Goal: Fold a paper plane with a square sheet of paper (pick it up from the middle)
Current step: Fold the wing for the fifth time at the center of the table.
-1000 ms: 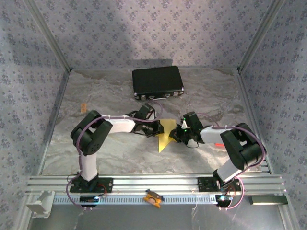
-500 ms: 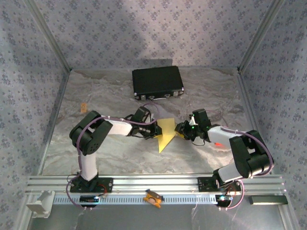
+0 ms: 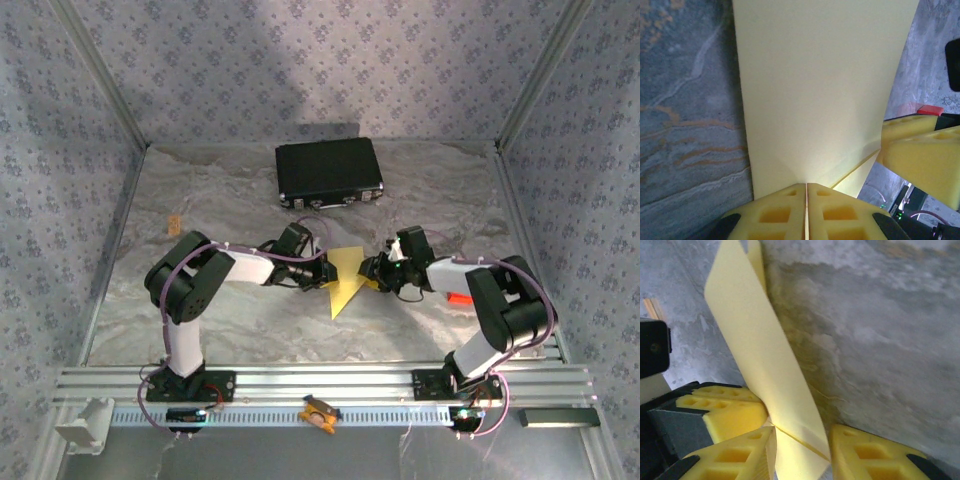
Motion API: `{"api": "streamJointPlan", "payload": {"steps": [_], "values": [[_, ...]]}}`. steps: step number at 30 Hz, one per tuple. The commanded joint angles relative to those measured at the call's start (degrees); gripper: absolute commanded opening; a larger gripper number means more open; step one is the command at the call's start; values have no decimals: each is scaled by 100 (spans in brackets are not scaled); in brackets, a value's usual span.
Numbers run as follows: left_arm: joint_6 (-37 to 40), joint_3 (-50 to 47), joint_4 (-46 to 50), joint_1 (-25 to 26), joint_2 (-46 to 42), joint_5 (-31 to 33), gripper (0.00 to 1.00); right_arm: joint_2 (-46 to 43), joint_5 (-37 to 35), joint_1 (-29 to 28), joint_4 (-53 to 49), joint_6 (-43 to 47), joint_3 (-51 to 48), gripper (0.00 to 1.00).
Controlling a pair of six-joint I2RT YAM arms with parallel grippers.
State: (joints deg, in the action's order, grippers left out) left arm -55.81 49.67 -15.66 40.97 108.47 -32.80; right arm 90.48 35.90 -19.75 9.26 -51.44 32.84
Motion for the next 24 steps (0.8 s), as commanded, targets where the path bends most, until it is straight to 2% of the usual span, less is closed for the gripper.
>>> {"api": "streamJointPlan", "payload": {"steps": [1, 16, 19, 24], "values": [[87, -112, 380, -75, 8, 163, 10, 171, 321, 53, 321, 276, 203, 34], [117, -98, 398, -74, 8, 186, 10, 653, 1047, 339, 169, 1307, 600, 33], [115, -89, 384, -80, -17, 170, 10, 673, 951, 339, -49, 1430, 666, 28], [121, -13, 384, -95, -162, 203, 11, 673, 853, 348, -106, 1345, 585, 13]]}}
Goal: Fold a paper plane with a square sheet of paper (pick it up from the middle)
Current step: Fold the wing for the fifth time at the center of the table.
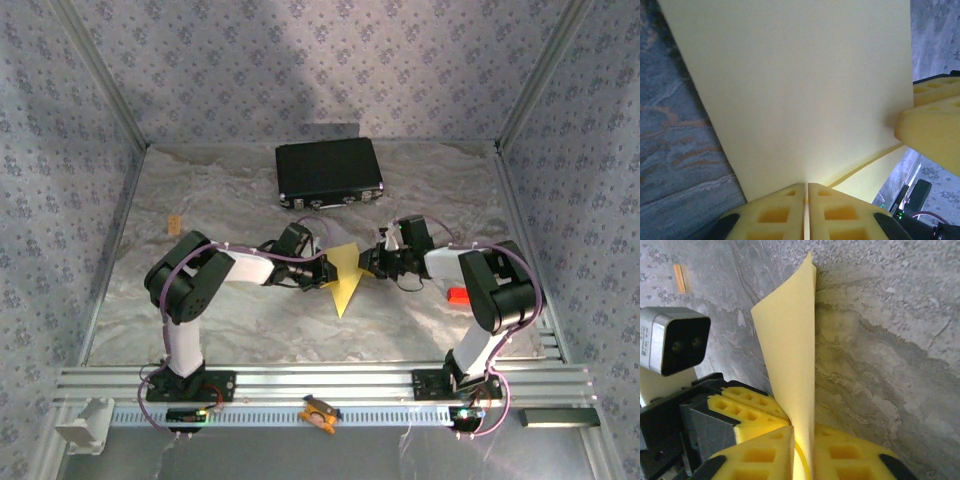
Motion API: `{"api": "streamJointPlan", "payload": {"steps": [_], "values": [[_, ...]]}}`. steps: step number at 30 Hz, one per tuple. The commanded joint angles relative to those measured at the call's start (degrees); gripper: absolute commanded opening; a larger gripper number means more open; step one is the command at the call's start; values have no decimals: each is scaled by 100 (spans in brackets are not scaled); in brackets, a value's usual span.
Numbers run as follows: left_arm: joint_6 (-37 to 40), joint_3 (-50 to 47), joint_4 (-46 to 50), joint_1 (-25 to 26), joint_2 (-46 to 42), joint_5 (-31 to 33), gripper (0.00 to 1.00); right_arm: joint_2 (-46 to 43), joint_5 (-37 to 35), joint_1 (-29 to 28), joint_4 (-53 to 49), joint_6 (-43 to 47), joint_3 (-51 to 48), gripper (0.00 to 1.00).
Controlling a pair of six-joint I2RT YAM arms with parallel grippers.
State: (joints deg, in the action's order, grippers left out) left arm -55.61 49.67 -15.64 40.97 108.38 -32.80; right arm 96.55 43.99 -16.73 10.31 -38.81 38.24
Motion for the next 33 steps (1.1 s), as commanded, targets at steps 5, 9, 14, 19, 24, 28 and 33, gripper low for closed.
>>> {"api": "streamJointPlan", "payload": {"steps": [5, 9, 14, 19, 24, 28, 33], "values": [[112, 60, 436, -166, -429, 292, 17, -250, -277, 19, 5, -445, -257, 9], [95, 120, 507, -184, -624, 397, 22, -788, -882, -82, 393, -1223, -718, 10], [-66, 146, 301, -174, -545, 416, 23, -1322, -1621, -338, 762, -2074, -1190, 9], [-204, 170, 45, -75, -457, 403, 23, -1461, -2019, -611, 865, -2640, -1430, 9], [-172, 274, 140, -19, -326, 452, 22, -1464, -2031, -681, 868, -2746, -1478, 9], [-171, 394, 212, -22, -87, 395, 20, -1462, -1871, -683, 912, -2724, -1490, 11], [23, 591, 706, 33, 231, 472, 17, -1440, -1516, -635, 958, -2366, -1430, 17]]}}
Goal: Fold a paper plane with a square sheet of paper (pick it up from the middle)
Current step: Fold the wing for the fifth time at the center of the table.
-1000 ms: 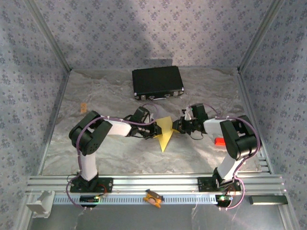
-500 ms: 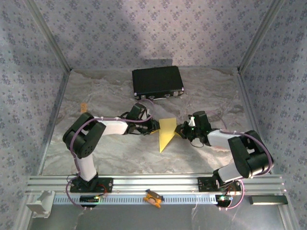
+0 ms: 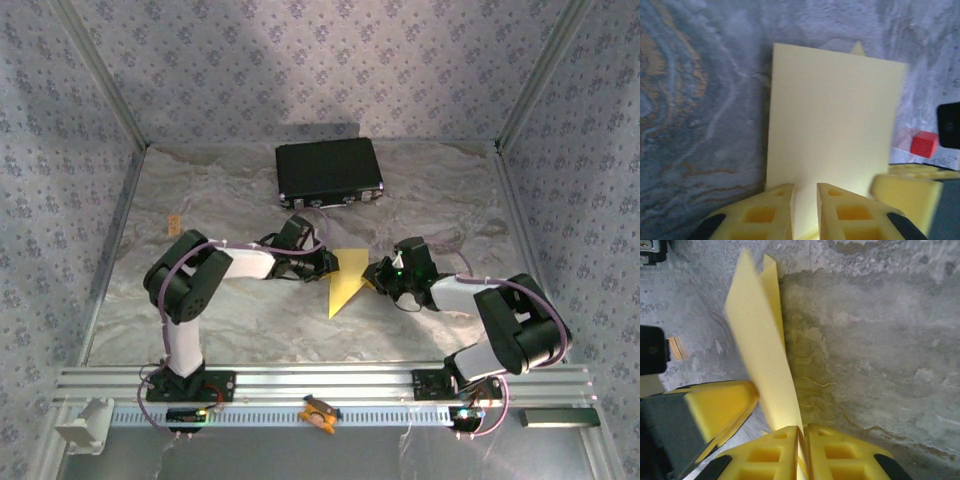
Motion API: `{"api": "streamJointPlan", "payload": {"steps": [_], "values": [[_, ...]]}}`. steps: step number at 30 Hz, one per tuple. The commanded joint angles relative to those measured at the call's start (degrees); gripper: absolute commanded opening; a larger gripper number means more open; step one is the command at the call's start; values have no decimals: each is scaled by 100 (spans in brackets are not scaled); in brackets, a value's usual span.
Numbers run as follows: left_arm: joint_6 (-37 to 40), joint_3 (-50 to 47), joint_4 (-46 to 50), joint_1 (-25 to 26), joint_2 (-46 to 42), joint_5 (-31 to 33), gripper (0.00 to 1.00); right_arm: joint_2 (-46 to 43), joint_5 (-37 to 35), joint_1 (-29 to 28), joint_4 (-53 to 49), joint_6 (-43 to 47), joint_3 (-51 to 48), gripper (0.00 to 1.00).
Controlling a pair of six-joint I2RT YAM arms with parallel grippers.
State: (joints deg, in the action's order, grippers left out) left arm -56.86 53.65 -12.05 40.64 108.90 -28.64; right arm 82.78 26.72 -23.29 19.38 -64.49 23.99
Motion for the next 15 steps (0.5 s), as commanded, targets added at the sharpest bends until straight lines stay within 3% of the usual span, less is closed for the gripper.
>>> {"api": "streamJointPlan", "payload": {"steps": [1, 8, 15], "values": [[181, 214, 411, 75, 236, 44, 16, -63, 270, 76, 53, 323, -2, 18], [263, 148, 399, 97, 307, 0, 15, 179, 1172, 445, 81, 993, 194, 30], [298, 163, 370, 97, 306, -28, 14, 677, 1753, 558, 161, 1337, 512, 33]]}}
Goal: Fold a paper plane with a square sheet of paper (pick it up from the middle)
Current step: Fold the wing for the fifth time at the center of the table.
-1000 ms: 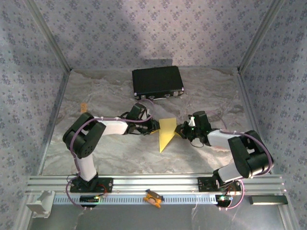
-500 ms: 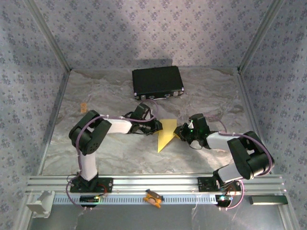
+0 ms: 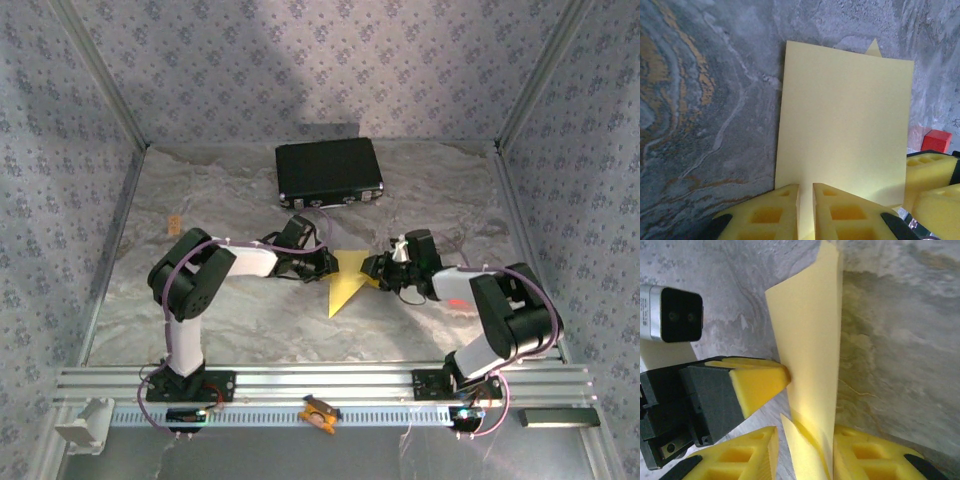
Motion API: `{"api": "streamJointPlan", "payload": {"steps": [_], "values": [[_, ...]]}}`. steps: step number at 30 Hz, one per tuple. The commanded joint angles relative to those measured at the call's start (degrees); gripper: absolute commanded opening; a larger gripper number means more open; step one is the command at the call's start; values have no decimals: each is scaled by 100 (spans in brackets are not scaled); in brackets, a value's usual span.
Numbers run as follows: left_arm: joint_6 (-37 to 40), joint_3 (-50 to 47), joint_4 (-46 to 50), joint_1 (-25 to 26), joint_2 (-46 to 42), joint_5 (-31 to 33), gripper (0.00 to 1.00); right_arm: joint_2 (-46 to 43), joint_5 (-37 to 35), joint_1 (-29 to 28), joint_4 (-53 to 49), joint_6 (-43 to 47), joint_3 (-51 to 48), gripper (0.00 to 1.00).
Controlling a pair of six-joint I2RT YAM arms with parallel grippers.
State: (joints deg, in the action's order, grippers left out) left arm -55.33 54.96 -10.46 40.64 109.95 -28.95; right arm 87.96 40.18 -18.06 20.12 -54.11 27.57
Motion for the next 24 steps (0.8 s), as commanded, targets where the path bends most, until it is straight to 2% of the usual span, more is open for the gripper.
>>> {"api": "streamJointPlan", "payload": {"steps": [1, 19, 24], "values": [[145, 22, 204, 98, 193, -2, 15, 201, 407, 36, 89, 328, 176, 33], [101, 51, 119, 93, 193, -38, 14, 756, 702, 265, -147, 818, 521, 31], [84, 43, 90, 88, 187, -29, 14, 814, 690, 298, -272, 904, 592, 25]]}}
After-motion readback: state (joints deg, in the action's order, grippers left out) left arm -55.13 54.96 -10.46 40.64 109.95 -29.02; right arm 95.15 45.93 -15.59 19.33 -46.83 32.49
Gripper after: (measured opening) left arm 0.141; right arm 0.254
